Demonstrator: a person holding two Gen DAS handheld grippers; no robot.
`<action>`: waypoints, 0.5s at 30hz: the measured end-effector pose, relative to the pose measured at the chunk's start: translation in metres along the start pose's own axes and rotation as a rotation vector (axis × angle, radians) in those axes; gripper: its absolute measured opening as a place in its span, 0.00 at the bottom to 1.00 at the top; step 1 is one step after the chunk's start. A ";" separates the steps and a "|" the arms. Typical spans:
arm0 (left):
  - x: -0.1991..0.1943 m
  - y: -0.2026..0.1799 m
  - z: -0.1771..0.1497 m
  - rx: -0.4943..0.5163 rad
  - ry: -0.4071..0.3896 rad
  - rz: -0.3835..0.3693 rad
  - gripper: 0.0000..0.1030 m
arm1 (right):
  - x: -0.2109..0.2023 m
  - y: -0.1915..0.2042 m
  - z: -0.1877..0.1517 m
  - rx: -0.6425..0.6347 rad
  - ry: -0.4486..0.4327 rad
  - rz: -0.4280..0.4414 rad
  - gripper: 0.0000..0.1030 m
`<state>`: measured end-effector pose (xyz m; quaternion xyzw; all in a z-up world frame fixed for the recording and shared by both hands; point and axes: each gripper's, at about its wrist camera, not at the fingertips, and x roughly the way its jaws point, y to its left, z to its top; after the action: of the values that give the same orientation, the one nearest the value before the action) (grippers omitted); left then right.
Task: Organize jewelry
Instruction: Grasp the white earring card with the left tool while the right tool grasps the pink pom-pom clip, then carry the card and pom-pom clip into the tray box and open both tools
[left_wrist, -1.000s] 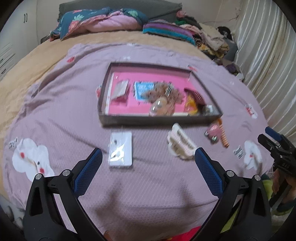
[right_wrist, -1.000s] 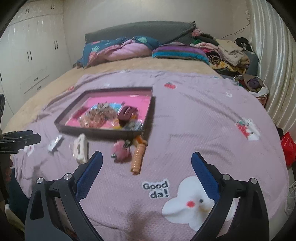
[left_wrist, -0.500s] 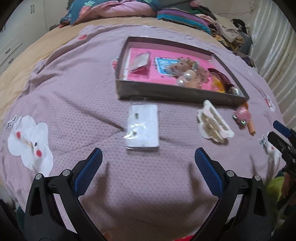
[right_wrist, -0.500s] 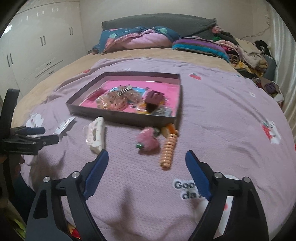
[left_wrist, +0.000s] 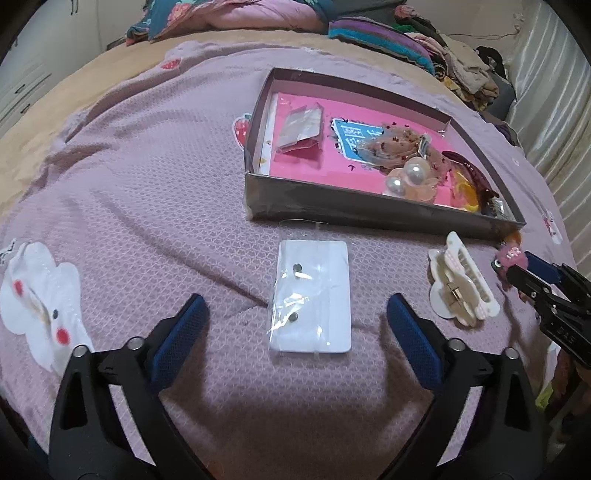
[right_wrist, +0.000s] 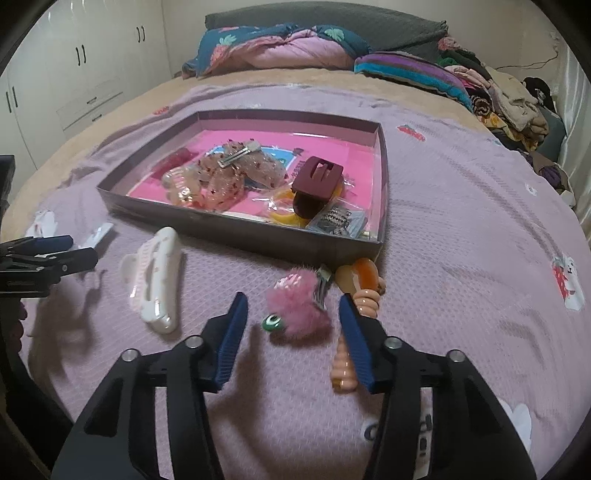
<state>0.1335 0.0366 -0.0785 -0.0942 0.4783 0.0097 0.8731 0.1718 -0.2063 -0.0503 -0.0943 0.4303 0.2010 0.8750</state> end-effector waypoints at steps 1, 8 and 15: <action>0.002 0.000 0.000 0.000 0.002 -0.001 0.81 | 0.003 0.000 0.001 -0.001 0.003 0.000 0.42; 0.007 0.001 0.005 0.006 -0.001 0.005 0.65 | 0.019 0.000 0.004 -0.005 0.025 0.012 0.28; 0.006 0.003 0.009 0.021 0.002 -0.005 0.32 | 0.011 0.003 0.004 -0.003 0.010 0.041 0.26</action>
<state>0.1441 0.0404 -0.0788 -0.0862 0.4789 0.0026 0.8736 0.1798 -0.1991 -0.0566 -0.0880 0.4359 0.2190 0.8685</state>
